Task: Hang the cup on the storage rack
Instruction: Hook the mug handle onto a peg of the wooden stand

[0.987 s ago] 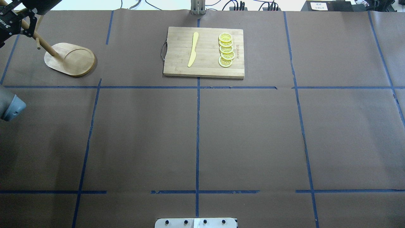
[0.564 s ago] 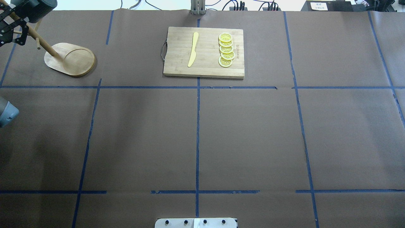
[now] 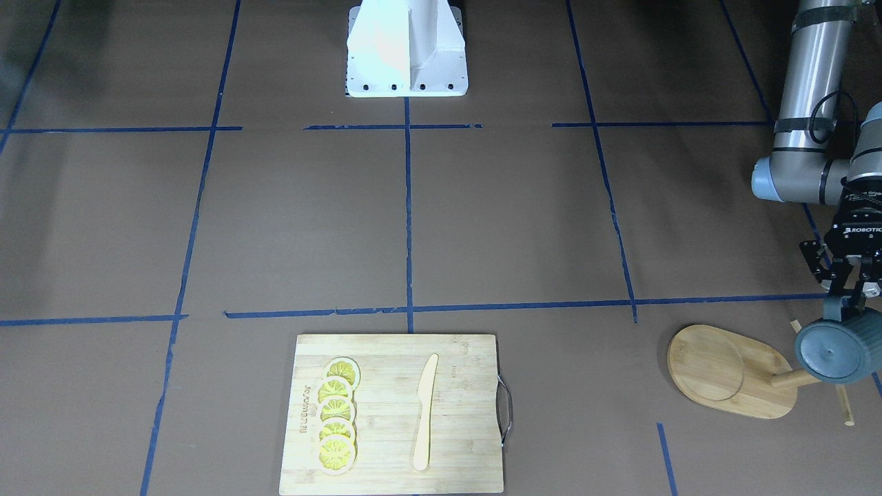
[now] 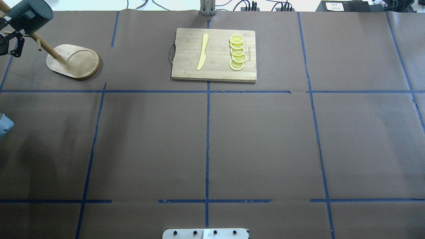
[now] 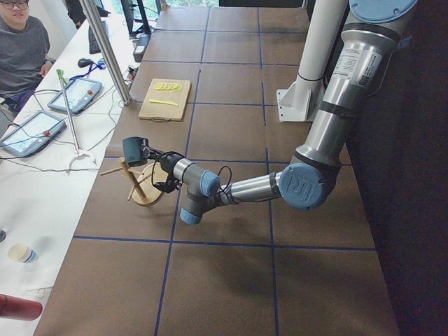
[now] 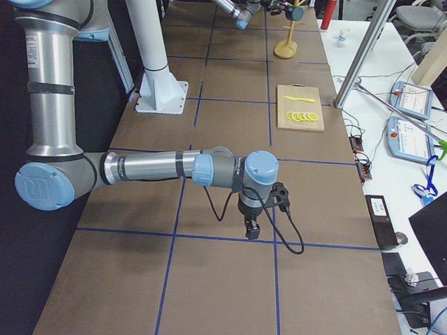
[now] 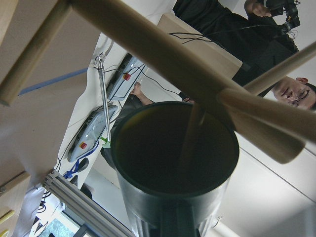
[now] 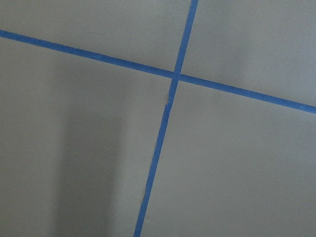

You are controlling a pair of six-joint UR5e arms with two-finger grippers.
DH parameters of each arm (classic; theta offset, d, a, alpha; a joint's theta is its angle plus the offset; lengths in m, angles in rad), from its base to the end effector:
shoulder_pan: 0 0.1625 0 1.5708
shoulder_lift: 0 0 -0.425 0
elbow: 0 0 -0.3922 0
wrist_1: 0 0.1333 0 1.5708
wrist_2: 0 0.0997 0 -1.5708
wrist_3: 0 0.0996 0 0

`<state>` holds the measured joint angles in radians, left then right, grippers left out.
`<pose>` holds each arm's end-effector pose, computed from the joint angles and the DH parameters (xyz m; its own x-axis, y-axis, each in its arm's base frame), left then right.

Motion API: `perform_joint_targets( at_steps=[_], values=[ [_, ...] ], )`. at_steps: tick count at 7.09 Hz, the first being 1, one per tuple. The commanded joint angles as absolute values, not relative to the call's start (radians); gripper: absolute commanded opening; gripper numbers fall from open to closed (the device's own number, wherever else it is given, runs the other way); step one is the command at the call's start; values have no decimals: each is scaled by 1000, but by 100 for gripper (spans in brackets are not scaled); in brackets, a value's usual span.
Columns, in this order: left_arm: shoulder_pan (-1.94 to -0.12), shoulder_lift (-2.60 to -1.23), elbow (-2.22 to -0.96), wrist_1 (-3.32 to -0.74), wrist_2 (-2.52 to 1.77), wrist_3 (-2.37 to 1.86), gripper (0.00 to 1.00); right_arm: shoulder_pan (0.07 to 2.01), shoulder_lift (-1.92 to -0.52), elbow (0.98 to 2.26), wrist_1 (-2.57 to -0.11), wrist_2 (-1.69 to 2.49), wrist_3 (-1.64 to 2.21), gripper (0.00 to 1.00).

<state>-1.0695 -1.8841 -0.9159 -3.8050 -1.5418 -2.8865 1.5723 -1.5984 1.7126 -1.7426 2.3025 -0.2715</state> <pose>0.1513 -0.5596 0.5721 -0.8994 -0.3715 -0.2305 0.0775 0.3835 -0.9203 0.0675 -0.4731 0.6224 0.7171 -0.2296 0.6580 0.1981 0.9724 0.1234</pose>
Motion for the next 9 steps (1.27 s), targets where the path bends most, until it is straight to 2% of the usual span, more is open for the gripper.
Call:
perform_joint_targets(
  at_steps=[1,2,7,9],
  values=[
    [-1066,-1888,-902,-3804,-1540,-2884,46,1572,-1600,1717,-1744,2303,-272,100],
    [-1065,-1890,-900,-3803,-1540,-2882,99,1572,-1600,1715,-1744,2301,-272,100],
    [-1072,-1865,-951,-3823,-1542,-2879,100,1572,-1605,1717,-1743,2301,-273,100],
    [-1072,-1711,-1137,-3852,-1548,-2779,100,1572,-1606,1717,-1743,2301,-273,100]
  ],
)
